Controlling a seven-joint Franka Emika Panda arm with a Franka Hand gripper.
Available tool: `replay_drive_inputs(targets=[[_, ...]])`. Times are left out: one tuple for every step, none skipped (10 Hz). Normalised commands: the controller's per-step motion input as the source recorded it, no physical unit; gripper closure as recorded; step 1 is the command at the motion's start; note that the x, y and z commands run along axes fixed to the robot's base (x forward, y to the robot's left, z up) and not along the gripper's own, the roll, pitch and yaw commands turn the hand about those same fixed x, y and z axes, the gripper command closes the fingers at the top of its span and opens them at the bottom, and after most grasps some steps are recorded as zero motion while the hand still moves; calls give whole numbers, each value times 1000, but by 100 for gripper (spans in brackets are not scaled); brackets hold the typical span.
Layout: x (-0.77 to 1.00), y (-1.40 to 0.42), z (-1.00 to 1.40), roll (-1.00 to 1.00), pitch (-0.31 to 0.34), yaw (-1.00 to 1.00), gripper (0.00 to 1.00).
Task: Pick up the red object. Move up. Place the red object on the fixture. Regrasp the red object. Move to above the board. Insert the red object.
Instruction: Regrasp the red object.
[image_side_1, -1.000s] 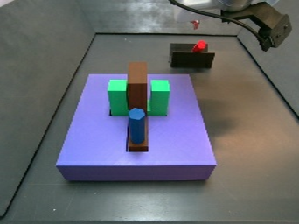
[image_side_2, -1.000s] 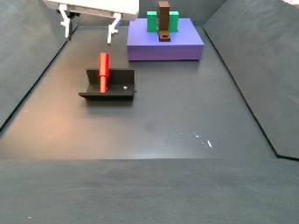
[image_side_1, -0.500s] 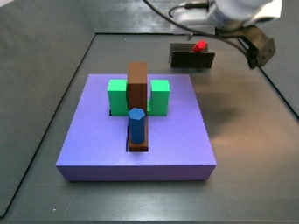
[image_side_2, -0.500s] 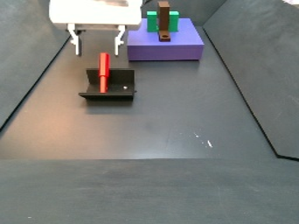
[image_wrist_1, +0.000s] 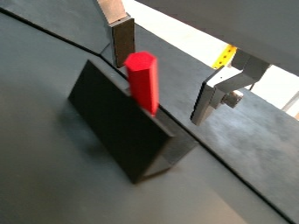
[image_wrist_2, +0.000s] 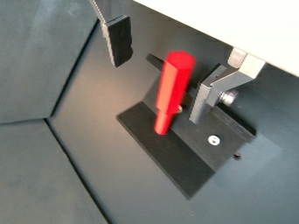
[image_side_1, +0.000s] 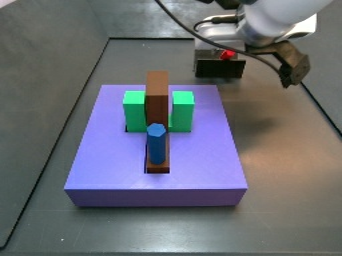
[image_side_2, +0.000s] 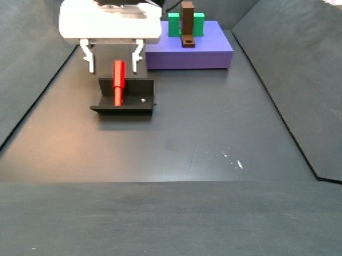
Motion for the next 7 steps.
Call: replay_drive_inputs(targets=[[-309, 0, -177, 0, 0, -14, 0], [0, -49, -46, -17, 0, -9, 0], [0, -49, -3, 0, 54, -40, 0], [0, 0, -31, 0, 57, -66, 0], [0, 0, 0, 0, 20, -46, 0], [0, 0, 0, 0, 0, 0, 0], [0, 0, 0, 0, 0, 0, 100]])
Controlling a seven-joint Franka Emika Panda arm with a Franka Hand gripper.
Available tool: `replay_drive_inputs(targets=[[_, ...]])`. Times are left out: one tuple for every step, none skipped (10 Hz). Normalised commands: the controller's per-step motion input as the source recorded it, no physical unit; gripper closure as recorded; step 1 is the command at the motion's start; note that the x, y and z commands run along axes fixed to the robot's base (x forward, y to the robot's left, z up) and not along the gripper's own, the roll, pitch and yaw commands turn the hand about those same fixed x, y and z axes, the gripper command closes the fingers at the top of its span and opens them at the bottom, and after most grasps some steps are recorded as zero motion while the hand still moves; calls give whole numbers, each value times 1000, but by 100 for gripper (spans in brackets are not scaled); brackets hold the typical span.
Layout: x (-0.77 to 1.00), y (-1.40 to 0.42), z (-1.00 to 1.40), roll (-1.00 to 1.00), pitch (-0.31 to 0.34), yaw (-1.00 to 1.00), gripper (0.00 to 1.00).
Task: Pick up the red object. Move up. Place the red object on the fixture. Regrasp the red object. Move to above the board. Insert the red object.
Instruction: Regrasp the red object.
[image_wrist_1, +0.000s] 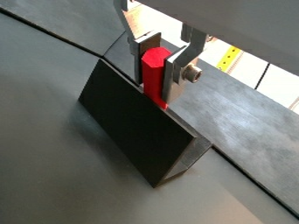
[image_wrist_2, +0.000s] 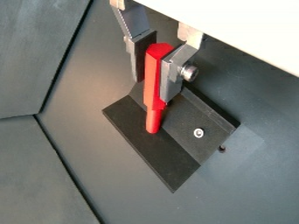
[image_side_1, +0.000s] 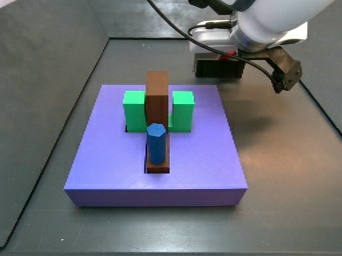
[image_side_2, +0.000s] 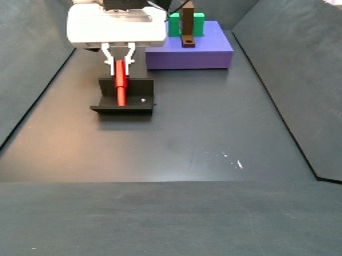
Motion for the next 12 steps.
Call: replay_drive_inputs(targets=[[0, 0, 0, 0, 0, 0, 100], [0, 0, 0, 0, 0, 0, 100], [0, 0, 0, 0, 0, 0, 100], [0, 0, 0, 0, 0, 0, 100], [0, 0, 0, 0, 0, 0, 100], [0, 0, 0, 0, 0, 0, 100], [0, 0, 0, 0, 0, 0, 100], [0, 0, 0, 0, 0, 0, 100], [0, 0, 0, 0, 0, 0, 100], [0, 0, 0, 0, 0, 0, 100], [0, 0, 0, 0, 0, 0, 100], [0, 0, 0, 0, 0, 0, 100]])
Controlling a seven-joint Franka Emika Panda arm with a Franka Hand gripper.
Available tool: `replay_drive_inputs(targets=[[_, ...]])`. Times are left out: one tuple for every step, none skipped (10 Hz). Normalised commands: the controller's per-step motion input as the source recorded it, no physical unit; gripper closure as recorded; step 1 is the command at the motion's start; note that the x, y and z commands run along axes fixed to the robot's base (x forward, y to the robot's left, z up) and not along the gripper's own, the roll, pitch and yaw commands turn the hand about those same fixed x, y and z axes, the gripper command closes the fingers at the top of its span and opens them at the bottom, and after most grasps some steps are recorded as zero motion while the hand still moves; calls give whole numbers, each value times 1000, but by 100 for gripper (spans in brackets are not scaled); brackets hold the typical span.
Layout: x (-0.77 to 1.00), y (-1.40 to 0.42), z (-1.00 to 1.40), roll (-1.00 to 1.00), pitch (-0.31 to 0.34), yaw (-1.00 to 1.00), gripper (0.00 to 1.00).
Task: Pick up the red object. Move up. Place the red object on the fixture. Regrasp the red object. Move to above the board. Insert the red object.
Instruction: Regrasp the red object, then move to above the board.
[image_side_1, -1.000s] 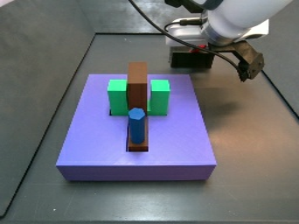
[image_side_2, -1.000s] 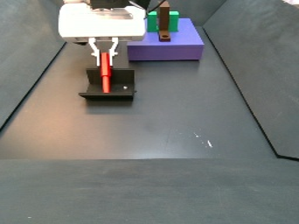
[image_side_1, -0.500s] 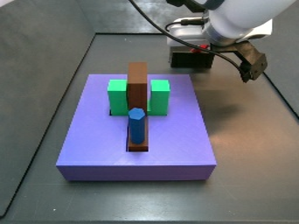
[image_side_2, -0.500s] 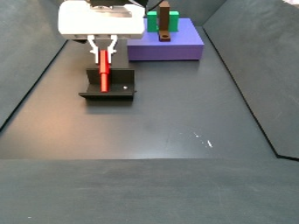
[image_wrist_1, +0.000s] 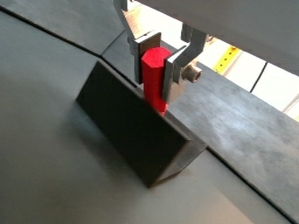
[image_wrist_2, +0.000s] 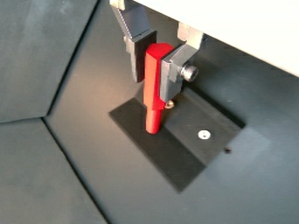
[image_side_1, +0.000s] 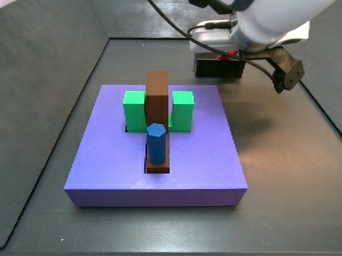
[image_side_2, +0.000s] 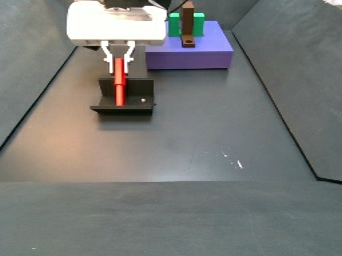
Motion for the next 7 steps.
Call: replay_drive_inputs(targets=[[0, 0, 0, 0, 0, 0, 100], [0, 0, 0, 0, 0, 0, 100], [0, 0, 0, 0, 0, 0, 100], [0, 0, 1400, 0, 0, 0, 100], [-18, -9, 1400, -57, 51, 7, 100], [-39, -4, 1400, -116, 51, -14, 100], [-29, 8, 1400, -66, 40, 16, 100]])
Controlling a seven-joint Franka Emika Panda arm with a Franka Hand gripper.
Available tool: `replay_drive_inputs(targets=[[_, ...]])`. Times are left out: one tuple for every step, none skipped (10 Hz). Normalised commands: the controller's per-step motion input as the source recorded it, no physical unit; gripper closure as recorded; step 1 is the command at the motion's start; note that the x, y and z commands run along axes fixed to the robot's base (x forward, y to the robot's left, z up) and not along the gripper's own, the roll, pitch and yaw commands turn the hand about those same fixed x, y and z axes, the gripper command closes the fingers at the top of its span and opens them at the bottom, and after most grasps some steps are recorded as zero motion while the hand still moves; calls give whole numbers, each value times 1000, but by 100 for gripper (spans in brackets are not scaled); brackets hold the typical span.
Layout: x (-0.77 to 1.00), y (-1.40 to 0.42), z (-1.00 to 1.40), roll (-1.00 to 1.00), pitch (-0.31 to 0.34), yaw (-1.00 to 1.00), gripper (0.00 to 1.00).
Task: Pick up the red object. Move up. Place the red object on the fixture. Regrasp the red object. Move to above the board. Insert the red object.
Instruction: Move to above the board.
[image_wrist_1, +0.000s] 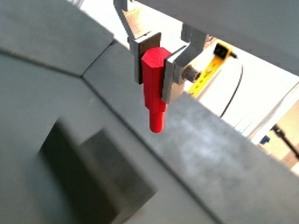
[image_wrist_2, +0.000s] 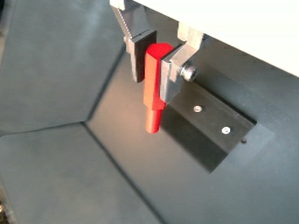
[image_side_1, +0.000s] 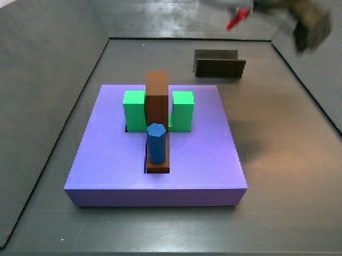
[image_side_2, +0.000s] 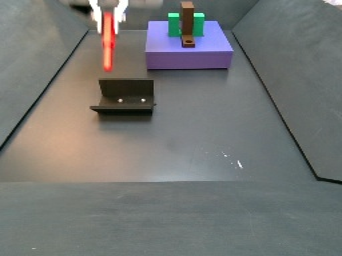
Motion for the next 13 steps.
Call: replay_drive_inputs(targets=[[-21, -14, 1400, -22, 63, 23, 100], [-13, -14, 1400, -7, 52, 24, 100], [0, -12, 1400, -13, 59, 30, 100], [9, -20, 705, -12, 63, 30, 100], [25, -14, 328, 4, 68, 34, 100], [-1110, -1400, 275, -1000, 82, -120, 100], [-1124, -1400, 283, -1000, 76, -121, 100], [-1214, -1400, 299, -1000, 51, -111, 100], [-1266, -1400, 271, -1000, 49, -99, 100], [-1244, -1400, 288, -1000, 63, -97, 100], [-819, -902, 183, -1000, 65, -88, 100], [-584, -611, 108, -1000, 71, -79, 100], [-187, -180, 38, -1000, 71, -72, 100]])
